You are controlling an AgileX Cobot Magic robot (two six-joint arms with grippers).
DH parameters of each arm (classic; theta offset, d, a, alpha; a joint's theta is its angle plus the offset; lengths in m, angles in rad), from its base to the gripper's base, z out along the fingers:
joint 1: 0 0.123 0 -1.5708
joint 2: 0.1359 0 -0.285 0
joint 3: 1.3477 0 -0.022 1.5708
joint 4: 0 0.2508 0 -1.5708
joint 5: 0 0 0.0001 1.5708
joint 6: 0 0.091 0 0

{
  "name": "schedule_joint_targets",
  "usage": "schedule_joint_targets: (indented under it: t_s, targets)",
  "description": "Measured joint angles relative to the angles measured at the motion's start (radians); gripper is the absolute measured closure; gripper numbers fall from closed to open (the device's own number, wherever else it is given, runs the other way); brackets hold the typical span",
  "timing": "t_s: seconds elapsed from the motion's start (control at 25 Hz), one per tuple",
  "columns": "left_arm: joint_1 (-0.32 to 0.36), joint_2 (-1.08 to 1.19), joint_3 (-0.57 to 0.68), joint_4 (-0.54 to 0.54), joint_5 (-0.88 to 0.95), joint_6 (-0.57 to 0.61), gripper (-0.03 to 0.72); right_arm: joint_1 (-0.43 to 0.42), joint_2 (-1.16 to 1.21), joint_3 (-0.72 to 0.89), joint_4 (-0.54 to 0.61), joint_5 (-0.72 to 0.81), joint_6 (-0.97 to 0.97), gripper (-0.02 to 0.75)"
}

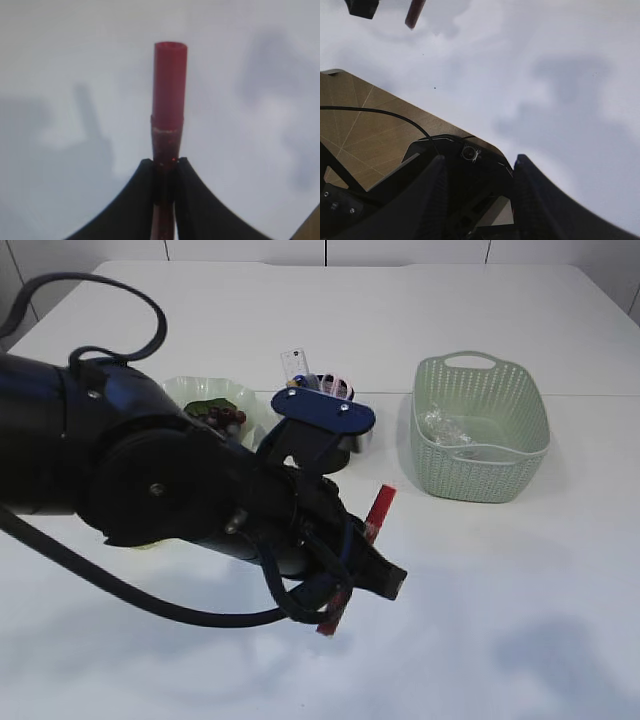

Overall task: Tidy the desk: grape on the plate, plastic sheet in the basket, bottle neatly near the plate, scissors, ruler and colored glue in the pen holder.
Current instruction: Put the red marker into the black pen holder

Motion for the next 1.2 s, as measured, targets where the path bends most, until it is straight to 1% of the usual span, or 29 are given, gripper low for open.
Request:
schedule_joint_targets:
  t_s: [0.12, 0.2, 0.32, 0.52, 0.76, 0.88, 1.0, 1.2]
  targets:
    - [0.016, 0.000, 0.002, 0.012, -0.134, 0.000, 0.603, 0.000, 0.000, 0.000, 0.000, 0.000, 0.000, 0.393]
    - [0.039, 0.000, 0.002, 0.014, -0.237, 0.000, 0.603, 0.000, 0.000, 0.000, 0.000, 0.000, 0.000, 0.393]
    - [0.085, 0.000, 0.002, 0.016, -0.372, 0.000, 0.603, 0.000, 0.000, 0.000, 0.000, 0.000, 0.000, 0.393]
    - [0.186, 0.000, 0.002, 0.029, -0.582, 0.000, 0.603, 0.000, 0.000, 0.000, -0.005, 0.000, 0.000, 0.393]
    - [0.281, 0.031, 0.002, 0.041, -0.846, 0.000, 0.603, 0.000, 0.000, 0.000, -0.043, 0.000, 0.000, 0.393]
    - [0.311, 0.075, -0.009, 0.041, -0.910, 0.000, 0.603, 0.000, 0.000, 0.000, -0.062, 0.000, 0.000, 0.393]
    - [0.332, 0.120, -0.047, 0.041, -0.936, 0.000, 0.603, 0.000, 0.000, 0.000, -0.080, 0.000, 0.000, 0.393]
    - [0.346, 0.217, -0.138, 0.041, -0.956, 0.000, 0.603, 0.000, 0.000, 0.000, -0.114, -0.002, 0.000, 0.393]
